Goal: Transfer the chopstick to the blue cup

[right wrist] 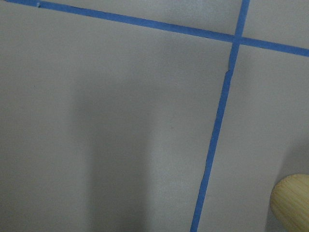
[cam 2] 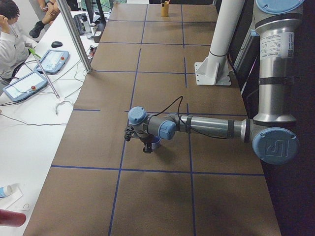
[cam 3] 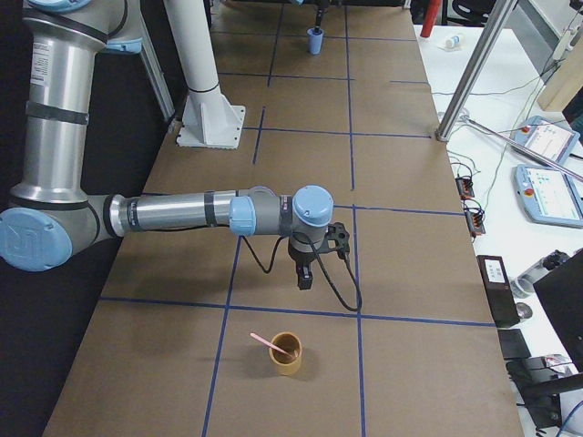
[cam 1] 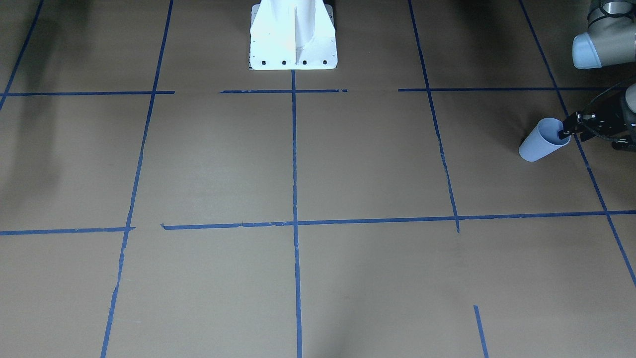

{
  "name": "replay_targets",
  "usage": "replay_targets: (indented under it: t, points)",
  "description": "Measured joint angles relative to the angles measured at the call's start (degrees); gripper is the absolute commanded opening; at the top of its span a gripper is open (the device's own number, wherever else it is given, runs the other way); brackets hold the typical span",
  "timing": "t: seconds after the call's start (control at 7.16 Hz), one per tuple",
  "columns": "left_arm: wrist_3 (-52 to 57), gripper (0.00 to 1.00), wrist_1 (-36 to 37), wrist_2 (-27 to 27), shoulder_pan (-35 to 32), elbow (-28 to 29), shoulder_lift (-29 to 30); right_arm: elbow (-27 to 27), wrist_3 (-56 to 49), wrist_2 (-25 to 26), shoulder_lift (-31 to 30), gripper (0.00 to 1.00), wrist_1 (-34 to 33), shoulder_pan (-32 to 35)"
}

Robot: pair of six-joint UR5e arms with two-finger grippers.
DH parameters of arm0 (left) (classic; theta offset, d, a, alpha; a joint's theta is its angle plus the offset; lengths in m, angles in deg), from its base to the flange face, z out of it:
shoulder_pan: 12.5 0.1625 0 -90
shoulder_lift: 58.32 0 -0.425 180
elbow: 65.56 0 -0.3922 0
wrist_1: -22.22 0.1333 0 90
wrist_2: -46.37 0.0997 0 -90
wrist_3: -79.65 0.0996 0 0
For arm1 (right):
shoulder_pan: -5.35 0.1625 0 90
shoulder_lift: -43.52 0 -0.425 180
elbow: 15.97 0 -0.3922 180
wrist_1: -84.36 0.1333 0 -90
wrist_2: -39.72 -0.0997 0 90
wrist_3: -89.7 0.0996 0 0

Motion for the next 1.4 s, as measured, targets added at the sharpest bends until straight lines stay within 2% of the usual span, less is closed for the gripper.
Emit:
replay_targets:
  t: [0.28, 0.42, 0.7, 0.84, 0.98, 1.12, 1.26, 1.4]
  points:
    - [-2.71, 0.0, -0.68, -1.39, 0.24, -0.98, 1.28, -0.05, 0.0, -0.77, 0.0, 1.0, 0.02, -0.25]
    - [-6.4, 0.0, -0.81, -4.51, 0.38, -2.53, 2.88, -0.15, 0.0, -1.03, 0.0, 1.0, 0.06, -0.3]
    - [-21.25, 0.0, -0.82, -10.44, 3.4, -7.44, 9.23, -0.63, 0.06, -1.29, 0.0, 1.0, 0.03, -0.4]
    - [-32.36, 0.0, -0.76, -9.71, 8.33, -9.73, 14.7, -0.74, 0.08, -1.34, 0.0, 1.0, 0.01, -0.51]
    - [-44.54, 0.0, -0.52, -4.27, 15.8, -10.68, 21.63, -0.78, 0.11, -1.36, 0.0, 1.0, 0.01, -0.64]
    - [-54.62, 0.0, 0.29, 4.85, 24.56, -10.2, 28.64, -0.8, 0.12, -1.37, 0.0, 1.0, 0.0, -0.73]
    - [-59.85, 0.0, 1.85, 12.68, 30.53, -8.38, 34.58, -0.79, 0.13, -1.37, 0.0, 1.0, 0.0, -0.79]
    - [-61.9, 0.0, 3.41, 17.11, 33.24, -6.07, 39.02, -0.78, 0.15, -1.39, 0.0, 1.0, 0.0, -0.87]
